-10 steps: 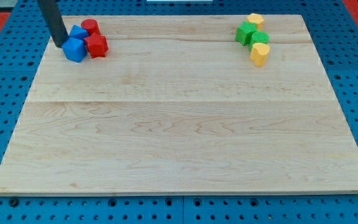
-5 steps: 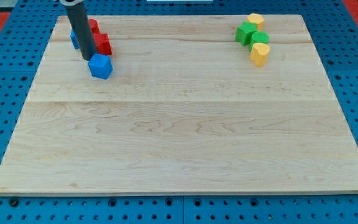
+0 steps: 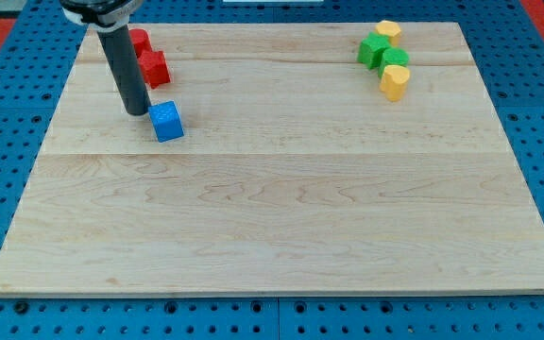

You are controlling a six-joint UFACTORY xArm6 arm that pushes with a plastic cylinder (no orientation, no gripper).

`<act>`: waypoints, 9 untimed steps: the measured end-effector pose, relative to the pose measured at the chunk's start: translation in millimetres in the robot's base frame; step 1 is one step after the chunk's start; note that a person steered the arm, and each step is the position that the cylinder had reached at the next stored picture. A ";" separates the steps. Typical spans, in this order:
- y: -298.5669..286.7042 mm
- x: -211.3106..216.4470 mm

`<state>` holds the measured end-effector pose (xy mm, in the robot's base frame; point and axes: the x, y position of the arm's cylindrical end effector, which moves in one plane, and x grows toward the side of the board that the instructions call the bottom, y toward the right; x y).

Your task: Push the blue cube to the center of the board

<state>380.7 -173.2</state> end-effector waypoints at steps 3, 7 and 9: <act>11.9 15.9; 40.3 31.1; 29.0 -8.1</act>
